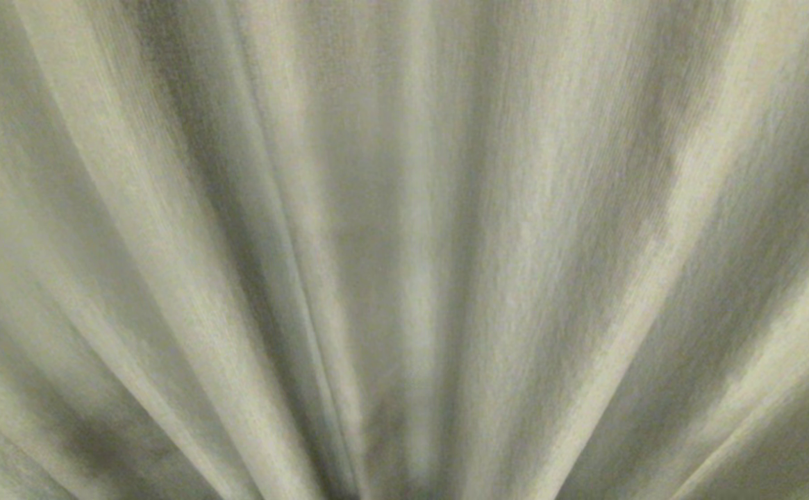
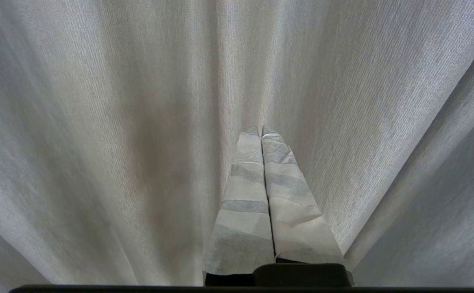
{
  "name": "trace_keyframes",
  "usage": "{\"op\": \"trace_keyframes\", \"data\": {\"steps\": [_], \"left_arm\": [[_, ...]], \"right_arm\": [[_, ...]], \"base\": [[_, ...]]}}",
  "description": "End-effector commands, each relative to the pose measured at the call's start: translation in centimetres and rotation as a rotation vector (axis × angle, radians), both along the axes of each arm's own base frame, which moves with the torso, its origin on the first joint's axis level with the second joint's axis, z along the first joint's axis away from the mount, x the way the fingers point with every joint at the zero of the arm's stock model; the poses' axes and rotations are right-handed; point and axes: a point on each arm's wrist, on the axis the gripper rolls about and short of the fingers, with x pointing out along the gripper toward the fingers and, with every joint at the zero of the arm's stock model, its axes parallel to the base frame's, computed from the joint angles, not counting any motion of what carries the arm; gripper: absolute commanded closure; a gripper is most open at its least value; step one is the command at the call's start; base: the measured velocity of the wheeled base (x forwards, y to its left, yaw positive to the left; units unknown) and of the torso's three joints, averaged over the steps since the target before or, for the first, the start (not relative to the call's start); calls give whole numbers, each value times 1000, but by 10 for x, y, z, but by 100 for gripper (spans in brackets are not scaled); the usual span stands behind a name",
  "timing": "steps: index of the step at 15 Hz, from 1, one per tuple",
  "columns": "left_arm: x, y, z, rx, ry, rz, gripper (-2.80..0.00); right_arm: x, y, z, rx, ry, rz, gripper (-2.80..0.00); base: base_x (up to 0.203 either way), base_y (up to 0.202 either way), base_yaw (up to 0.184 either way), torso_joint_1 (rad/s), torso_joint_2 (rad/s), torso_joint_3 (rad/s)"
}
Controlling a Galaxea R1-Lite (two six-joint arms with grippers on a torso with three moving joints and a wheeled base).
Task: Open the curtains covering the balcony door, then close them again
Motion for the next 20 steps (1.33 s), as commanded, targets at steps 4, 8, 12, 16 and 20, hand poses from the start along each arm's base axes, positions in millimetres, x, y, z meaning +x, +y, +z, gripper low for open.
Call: {"op": "trace_keyframes", "data": {"steps": [4, 8, 12, 16, 20], "left_arm": [[0, 0, 0, -1, -3, 0, 0], [0, 0, 0, -1, -2, 0, 0], [0, 0, 0, -1, -2, 1, 0], [0, 0, 0, -1, -2, 1, 0], [0, 0, 0, 0, -3, 0, 0]], "right_arm": [[0, 0, 0, 9, 0, 1, 0], [0, 0, 0, 15, -3, 1, 0], [0, 0, 0, 16, -1, -1, 0], [0, 0, 0, 16, -1, 1, 0], [0, 0, 0, 18, 0, -1, 0]], "base": [[0, 0, 0, 0, 0, 0], [0, 0, 0, 0, 0, 0], [0, 0, 0, 0, 0, 0], [0, 0, 0, 0, 0, 0], [0, 0, 0, 0, 0, 0]]}}
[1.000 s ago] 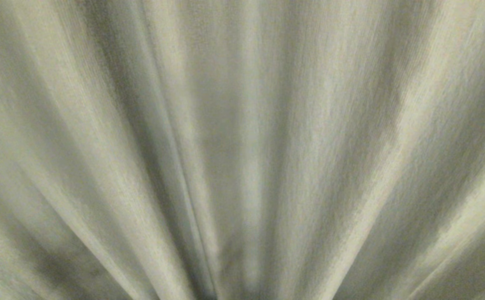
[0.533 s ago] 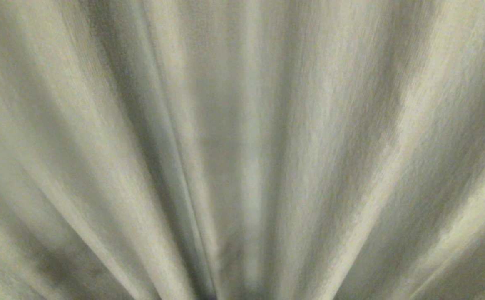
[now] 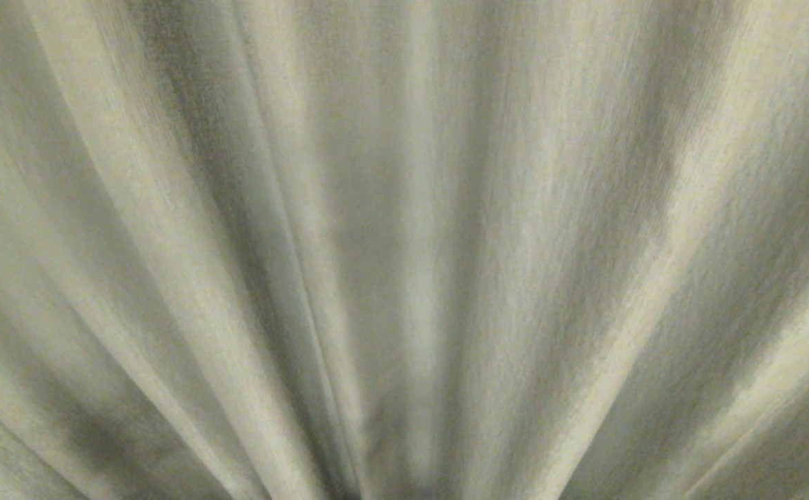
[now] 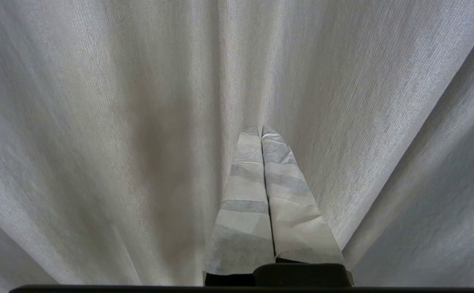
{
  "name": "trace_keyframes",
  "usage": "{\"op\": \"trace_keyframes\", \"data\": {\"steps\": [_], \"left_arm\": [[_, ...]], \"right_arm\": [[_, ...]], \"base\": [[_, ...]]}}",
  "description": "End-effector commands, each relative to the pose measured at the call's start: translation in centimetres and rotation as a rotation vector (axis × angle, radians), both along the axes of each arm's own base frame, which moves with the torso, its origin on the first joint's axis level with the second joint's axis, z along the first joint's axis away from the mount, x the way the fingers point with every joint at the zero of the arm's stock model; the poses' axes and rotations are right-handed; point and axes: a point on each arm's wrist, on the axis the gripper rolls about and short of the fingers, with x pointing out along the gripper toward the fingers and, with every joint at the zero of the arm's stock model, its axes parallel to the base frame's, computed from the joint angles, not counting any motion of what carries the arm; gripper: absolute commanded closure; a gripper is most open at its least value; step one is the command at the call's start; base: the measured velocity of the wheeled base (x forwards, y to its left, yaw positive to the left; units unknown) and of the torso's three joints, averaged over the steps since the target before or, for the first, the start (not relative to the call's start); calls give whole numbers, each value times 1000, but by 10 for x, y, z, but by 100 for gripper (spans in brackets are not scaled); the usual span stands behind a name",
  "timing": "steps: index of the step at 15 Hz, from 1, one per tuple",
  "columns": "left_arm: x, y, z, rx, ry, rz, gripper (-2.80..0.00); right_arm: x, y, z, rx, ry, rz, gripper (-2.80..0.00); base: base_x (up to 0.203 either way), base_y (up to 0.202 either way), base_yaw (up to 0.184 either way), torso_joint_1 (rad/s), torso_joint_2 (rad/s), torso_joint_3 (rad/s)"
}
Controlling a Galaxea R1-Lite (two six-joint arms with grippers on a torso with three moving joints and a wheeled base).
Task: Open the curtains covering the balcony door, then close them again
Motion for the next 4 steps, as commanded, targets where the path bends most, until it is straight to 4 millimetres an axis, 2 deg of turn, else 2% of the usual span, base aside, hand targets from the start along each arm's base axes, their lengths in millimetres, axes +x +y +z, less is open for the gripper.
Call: {"op": "trace_keyframes", "data": {"steps": [1, 4], "left_arm": [[0, 0, 0, -2, -3, 0, 0], [0, 0, 0, -2, -3, 0, 0]], "right_arm": [[0, 0, 0, -1, 0, 1, 0], [0, 0, 0, -2, -1, 2, 0]], "base": [[0, 0, 0, 0, 0, 0], [0, 0, 0, 0, 0, 0]]}}
